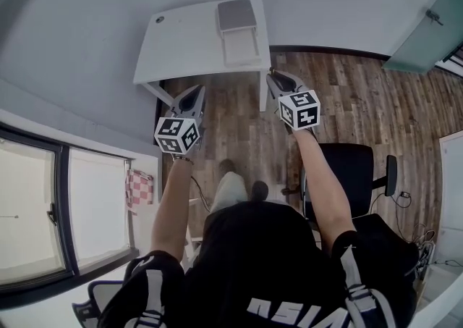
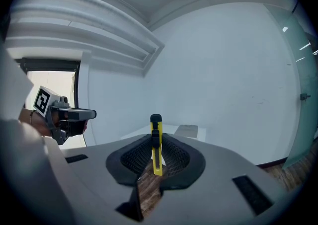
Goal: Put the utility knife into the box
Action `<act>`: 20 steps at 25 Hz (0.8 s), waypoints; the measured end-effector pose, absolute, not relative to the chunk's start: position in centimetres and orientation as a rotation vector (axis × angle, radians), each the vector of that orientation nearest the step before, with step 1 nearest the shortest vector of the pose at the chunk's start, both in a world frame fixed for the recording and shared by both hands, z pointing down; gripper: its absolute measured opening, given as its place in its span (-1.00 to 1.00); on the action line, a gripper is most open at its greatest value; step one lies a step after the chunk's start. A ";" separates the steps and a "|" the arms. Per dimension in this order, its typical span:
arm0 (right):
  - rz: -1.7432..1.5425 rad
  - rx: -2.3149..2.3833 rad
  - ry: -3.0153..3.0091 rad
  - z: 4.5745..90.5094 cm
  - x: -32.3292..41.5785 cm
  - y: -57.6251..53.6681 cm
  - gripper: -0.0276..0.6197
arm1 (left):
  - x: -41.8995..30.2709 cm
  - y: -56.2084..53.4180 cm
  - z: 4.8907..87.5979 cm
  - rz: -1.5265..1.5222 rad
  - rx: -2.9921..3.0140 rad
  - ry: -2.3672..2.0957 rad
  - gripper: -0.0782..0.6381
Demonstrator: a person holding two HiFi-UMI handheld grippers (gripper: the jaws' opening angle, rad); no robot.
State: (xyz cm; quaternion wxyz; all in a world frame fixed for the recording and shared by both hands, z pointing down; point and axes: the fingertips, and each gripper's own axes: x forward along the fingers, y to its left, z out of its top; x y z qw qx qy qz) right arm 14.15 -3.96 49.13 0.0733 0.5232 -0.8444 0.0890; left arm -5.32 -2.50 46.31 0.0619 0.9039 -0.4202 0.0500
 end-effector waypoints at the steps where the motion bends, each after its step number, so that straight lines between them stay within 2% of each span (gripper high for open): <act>1: 0.269 1.570 -2.534 49.3 14.2 -4.1 -0.69 | -5.2 -2.8 46.3 0.147 2.736 -1.272 -0.71; 20: 0.253 1.588 -2.481 49.7 14.2 -13.8 -0.69 | -5.8 -14.1 47.2 0.112 2.737 -1.224 -0.71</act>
